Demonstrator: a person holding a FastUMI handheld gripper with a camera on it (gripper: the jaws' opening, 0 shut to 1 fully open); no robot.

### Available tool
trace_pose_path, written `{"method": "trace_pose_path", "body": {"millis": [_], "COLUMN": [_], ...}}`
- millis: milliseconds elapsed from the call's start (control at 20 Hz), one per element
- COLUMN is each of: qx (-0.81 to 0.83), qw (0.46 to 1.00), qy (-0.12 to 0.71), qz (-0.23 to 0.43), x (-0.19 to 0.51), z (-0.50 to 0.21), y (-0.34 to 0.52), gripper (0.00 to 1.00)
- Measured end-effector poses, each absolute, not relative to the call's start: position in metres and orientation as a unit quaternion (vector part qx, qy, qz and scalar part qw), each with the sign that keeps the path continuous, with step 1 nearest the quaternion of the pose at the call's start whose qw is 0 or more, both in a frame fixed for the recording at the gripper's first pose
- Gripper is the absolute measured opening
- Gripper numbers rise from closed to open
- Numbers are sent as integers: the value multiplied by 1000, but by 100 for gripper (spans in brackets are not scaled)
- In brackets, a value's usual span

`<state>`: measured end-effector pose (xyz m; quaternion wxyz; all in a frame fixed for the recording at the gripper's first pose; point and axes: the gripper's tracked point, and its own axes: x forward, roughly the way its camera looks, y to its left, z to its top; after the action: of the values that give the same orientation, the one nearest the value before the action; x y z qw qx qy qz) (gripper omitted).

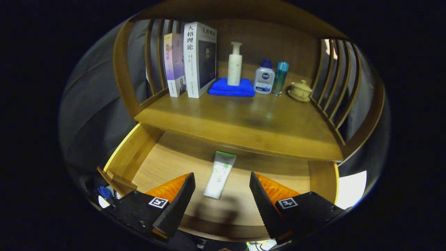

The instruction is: Pull open the drawer, take out the items inside it, and place them on the countertop above the cabinet.

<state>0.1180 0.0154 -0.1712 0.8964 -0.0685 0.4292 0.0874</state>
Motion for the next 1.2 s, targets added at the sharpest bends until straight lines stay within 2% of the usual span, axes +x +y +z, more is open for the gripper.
{"method": "trace_pose_path", "body": {"millis": [400,600,1200], "qx": [-74,-20,-49], "qw": [840,810,774], "qy": [531,581,628], "qz": [80,74,65], "x": [132,137,148], "z": [-218,-233,-273], "y": [17,25,26], "gripper": [98,98,96]}}
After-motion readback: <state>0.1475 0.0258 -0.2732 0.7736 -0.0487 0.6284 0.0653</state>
